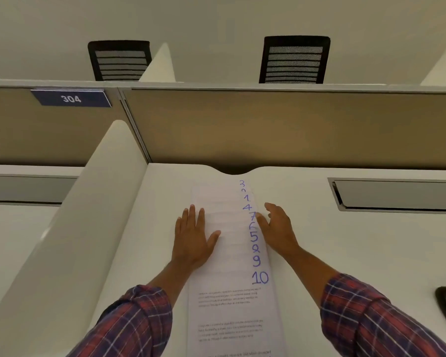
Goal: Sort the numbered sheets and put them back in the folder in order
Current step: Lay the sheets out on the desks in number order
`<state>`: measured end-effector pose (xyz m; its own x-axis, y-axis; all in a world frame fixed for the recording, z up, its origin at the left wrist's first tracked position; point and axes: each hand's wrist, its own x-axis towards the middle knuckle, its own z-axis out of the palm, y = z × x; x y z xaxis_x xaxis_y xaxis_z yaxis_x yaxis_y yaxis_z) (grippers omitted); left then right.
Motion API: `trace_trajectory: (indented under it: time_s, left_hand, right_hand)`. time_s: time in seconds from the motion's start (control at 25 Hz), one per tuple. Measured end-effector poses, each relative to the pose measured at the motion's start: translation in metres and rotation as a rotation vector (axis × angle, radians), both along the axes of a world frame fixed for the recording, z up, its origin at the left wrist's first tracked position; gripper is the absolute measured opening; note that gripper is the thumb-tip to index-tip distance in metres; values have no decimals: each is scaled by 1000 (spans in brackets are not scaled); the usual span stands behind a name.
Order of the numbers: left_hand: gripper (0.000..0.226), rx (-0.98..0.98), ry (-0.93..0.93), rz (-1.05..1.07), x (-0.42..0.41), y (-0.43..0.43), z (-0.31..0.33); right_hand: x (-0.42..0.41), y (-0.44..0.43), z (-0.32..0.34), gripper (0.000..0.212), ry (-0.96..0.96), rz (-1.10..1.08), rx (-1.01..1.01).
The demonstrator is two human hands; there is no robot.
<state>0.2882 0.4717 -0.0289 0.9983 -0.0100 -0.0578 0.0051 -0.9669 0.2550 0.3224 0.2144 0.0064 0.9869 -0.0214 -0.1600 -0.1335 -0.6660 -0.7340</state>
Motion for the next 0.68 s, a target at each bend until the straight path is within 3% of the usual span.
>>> trace_trajectory:
  time_s: [0.24, 0.44, 0.68]
  left_hand:
    - [107, -54, -6, -47, 46, 7, -20]
    - [98, 12, -50, -70, 44, 4, -34]
    - [95, 35, -70, -84, 43, 1, -40]
  right_hand:
    - [81, 10, -14, 46, 36, 13, -73]
    - [109, 17, -30, 32, 38, 18, -118]
    - [120, 17, -26, 12, 98, -94, 16]
